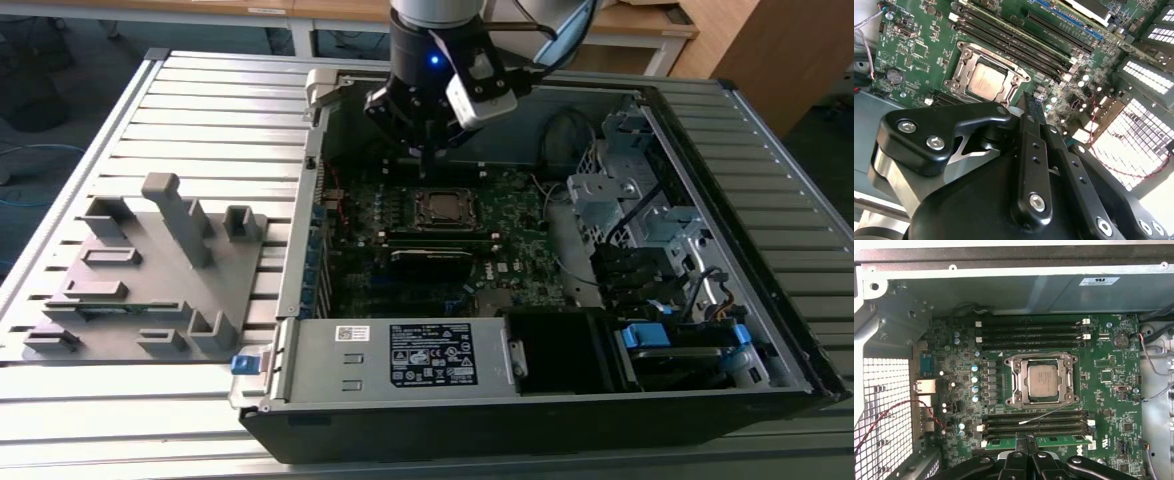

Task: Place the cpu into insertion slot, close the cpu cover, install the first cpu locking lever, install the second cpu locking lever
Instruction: 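Install the second cpu locking lever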

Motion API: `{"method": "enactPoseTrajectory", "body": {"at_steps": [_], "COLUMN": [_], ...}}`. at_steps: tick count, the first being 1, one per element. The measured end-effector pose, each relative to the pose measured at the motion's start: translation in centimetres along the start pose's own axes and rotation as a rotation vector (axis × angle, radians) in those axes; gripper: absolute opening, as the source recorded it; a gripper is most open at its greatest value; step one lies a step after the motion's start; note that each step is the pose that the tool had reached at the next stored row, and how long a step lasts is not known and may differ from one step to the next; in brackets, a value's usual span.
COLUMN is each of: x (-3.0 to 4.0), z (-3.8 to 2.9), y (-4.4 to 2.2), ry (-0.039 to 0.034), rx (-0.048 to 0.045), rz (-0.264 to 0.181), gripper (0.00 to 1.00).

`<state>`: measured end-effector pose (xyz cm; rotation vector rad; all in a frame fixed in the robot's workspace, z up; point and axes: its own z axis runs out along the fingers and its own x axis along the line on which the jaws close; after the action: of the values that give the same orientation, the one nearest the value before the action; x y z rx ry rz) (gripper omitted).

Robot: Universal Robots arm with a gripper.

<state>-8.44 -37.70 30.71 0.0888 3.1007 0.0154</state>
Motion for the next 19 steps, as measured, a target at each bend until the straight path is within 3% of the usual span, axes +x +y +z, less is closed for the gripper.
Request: {"method": "enactPoseTrajectory", "body": {"at_steps": [19], "x": [0.01], "z": [0.23], "y": [0.0], "ry": [0.0], "rx": [0.0], "rz": [0.0], "gripper": [0.1]}}
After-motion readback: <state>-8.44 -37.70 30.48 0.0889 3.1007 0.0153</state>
